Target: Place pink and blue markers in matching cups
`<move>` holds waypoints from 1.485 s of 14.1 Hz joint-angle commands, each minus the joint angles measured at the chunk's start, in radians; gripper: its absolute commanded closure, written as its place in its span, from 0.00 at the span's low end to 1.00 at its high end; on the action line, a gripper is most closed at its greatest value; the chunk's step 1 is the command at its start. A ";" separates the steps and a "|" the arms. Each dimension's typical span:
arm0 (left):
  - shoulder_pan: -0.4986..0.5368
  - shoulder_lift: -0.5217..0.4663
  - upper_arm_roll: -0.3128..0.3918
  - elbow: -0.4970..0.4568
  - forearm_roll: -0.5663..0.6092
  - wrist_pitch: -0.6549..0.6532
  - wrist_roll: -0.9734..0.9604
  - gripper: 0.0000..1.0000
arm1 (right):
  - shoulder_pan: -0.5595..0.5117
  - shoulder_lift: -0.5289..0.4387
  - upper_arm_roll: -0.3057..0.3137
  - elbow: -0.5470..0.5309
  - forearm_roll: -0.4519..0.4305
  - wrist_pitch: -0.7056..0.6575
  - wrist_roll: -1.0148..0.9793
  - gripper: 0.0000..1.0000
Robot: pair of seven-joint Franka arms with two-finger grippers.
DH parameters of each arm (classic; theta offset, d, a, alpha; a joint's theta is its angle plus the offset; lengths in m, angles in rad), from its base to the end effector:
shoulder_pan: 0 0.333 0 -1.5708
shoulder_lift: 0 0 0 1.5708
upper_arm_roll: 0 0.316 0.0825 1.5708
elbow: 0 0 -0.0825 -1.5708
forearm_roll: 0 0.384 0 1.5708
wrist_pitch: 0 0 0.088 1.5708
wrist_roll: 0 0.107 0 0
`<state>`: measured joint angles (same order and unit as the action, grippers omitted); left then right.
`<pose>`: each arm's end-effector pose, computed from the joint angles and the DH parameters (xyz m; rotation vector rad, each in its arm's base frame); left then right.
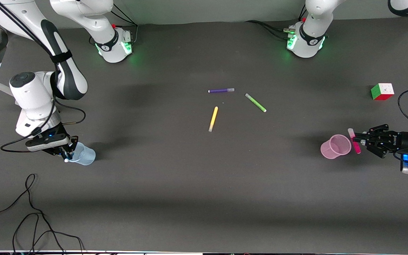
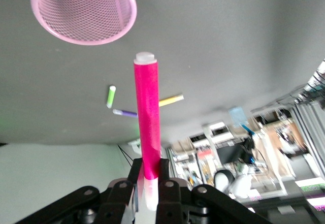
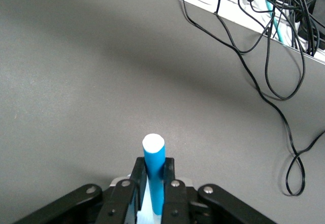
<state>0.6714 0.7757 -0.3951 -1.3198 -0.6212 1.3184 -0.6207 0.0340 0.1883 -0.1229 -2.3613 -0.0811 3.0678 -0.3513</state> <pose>0.6391 0.1679 0.3097 1.8944 1.0046 -1.0032 0.5506 -0.0420 0.3065 2.8471 0.5033 0.7324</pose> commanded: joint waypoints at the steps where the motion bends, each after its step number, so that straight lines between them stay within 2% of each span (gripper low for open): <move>1: 0.033 -0.001 -0.008 -0.091 -0.073 -0.008 0.026 1.00 | -0.003 -0.003 -0.001 -0.012 -0.017 0.028 -0.005 0.01; 4: 0.059 0.014 -0.008 -0.156 -0.080 0.005 0.071 1.00 | -0.003 -0.004 -0.001 -0.010 -0.009 0.014 -0.002 0.00; 8: 0.062 0.086 0.013 -0.157 -0.080 0.007 0.157 1.00 | -0.002 -0.026 0.000 0.004 -0.003 -0.053 0.024 0.00; 11: 0.062 0.112 0.028 -0.156 -0.081 0.008 0.214 0.90 | 0.000 -0.053 0.003 0.052 -0.003 -0.194 0.069 0.00; 12: 0.062 0.122 0.030 -0.154 -0.080 0.015 0.225 0.83 | 0.001 -0.061 0.003 0.083 -0.003 -0.260 0.084 0.00; 13: 0.062 0.126 0.030 -0.153 -0.078 0.028 0.233 0.64 | 0.004 -0.067 0.005 0.127 -0.003 -0.338 0.093 0.00; 14: 0.060 0.131 0.030 -0.151 -0.077 0.036 0.242 0.55 | 0.006 -0.069 0.008 0.184 -0.003 -0.430 0.106 0.00; 16: 0.054 0.129 0.030 -0.144 -0.066 0.045 0.256 0.01 | 0.007 -0.081 0.012 0.284 -0.002 -0.631 0.142 0.00; 18: 0.040 0.117 0.032 -0.115 -0.036 0.045 0.251 0.00 | 0.007 -0.121 0.046 0.361 -0.002 -0.836 0.190 0.00; 21: -0.001 0.064 0.025 -0.041 0.109 0.038 0.236 0.00 | 0.007 -0.168 0.098 0.470 -0.002 -1.090 0.288 0.00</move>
<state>0.7146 0.8990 -0.3788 -1.4025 -0.5851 1.3607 -0.3820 0.0392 0.0514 -0.0523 -1.9529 -0.0803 2.1164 -0.1364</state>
